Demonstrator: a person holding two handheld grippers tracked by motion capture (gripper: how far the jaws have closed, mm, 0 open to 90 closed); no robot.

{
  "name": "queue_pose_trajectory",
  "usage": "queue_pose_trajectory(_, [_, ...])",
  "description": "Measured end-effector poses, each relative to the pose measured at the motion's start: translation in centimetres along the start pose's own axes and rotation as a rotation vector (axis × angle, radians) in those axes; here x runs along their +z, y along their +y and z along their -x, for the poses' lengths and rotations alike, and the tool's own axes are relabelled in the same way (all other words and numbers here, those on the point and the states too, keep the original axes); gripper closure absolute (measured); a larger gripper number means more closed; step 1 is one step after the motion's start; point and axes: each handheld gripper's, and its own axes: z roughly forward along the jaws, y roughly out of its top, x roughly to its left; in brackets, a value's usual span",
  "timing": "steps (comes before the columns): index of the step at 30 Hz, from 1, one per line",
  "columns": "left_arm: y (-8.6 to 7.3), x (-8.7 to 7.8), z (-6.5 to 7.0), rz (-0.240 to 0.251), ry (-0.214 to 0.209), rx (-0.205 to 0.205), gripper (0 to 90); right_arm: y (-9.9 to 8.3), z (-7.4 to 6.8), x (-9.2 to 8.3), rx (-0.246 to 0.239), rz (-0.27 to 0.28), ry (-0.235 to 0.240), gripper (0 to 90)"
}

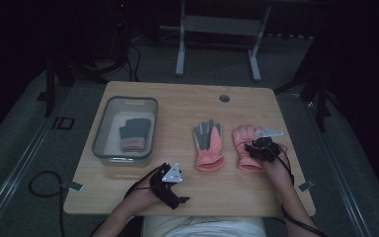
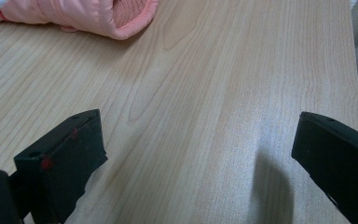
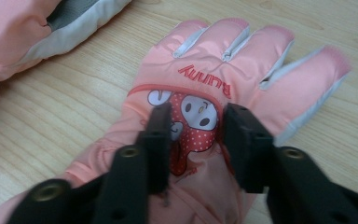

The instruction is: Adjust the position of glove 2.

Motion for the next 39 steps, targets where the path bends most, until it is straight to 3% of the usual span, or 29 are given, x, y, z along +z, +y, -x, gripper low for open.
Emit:
queue_pose_trajectory(2, [0.0, 0.0, 0.0, -0.001, 0.001, 0.001, 2.1, 0.0, -0.2, 0.1, 0.028, 0.001, -0.011, 76.8])
queue_pose_trajectory(5, [0.0, 0.0, 0.0, -0.002, 0.000, 0.002, 2.1, 0.2, -0.4, 0.0, 0.038, -0.004, -0.020, 83.2])
queue_pose_trajectory(8, [0.0, 0.0, 0.0, -0.001, 0.000, 0.001, 2.1, 0.3, -0.5, -0.1, 0.042, -0.004, -0.026, 84.4])
queue_pose_trajectory(16, [0.0, 0.0, 0.0, 0.000, -0.001, 0.001, 2.1, 2.5, -0.7, -2.3, 0.047, 0.044, -0.059, 86.3])
queue_pose_trajectory(23, [0.0, 0.0, 0.0, 0.000, 0.000, 0.002, 2.1, 5.8, -1.4, -5.2, 0.036, 0.113, -0.064, 86.2])
queue_pose_trajectory(30, [0.0, 0.0, 0.0, 0.003, 0.000, 0.002, 2.1, 9.2, -3.8, -7.1, 0.012, 0.170, -0.052, 86.2])
queue_pose_trajectory(39, [0.0, -0.1, 0.0, 0.009, 0.004, 0.005, 2.1, 11.6, -6.8, -7.4, 0.007, 0.201, -0.007, 86.2])
